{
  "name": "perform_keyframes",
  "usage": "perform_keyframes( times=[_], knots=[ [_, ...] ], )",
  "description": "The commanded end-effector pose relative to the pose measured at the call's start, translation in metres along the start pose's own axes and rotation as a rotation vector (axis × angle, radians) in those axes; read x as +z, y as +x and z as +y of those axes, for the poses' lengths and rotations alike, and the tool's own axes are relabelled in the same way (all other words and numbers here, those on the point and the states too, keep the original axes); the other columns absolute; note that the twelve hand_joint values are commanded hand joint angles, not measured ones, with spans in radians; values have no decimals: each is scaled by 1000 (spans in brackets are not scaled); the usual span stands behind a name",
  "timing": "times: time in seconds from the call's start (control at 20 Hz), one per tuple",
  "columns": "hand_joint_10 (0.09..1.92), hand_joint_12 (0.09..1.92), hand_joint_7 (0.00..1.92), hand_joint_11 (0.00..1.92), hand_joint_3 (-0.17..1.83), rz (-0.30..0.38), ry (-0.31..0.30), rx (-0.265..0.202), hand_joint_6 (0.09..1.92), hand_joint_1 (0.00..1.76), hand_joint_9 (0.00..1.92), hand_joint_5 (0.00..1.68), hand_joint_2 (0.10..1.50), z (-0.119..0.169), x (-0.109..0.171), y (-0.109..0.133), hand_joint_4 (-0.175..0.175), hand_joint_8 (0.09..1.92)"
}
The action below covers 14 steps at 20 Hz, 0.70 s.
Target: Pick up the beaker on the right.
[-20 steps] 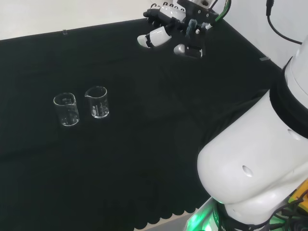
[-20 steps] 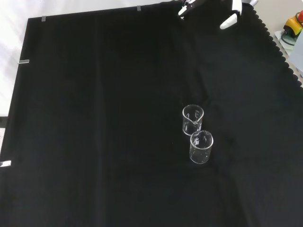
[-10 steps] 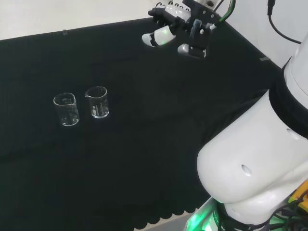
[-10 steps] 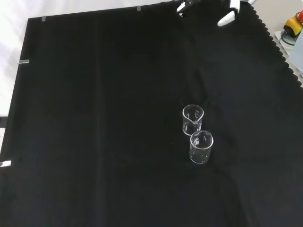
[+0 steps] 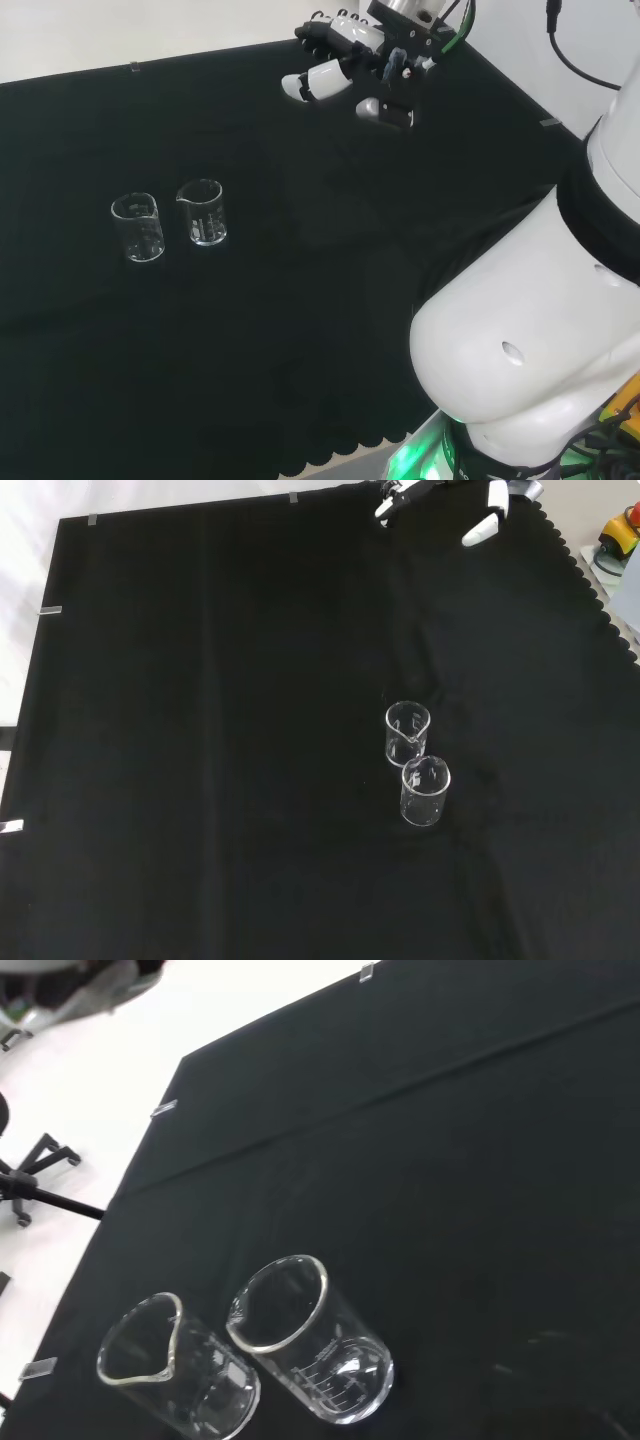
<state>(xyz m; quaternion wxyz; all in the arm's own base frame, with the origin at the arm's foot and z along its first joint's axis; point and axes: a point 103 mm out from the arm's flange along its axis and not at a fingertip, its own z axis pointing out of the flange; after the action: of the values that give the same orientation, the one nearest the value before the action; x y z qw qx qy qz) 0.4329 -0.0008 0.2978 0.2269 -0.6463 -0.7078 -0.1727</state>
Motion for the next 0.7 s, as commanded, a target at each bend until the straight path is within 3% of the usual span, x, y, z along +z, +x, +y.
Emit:
perform_keyframes(
  times=[0.05,0.7],
  knots=[
    [904,1455,185,15,979,56,7,-8,87,778,219,279,413,-1,13,-7,-137,787],
    [903,1452,184,31,982,92,18,-39,87,788,222,279,406,8,50,-6,-136,791]
  ],
)
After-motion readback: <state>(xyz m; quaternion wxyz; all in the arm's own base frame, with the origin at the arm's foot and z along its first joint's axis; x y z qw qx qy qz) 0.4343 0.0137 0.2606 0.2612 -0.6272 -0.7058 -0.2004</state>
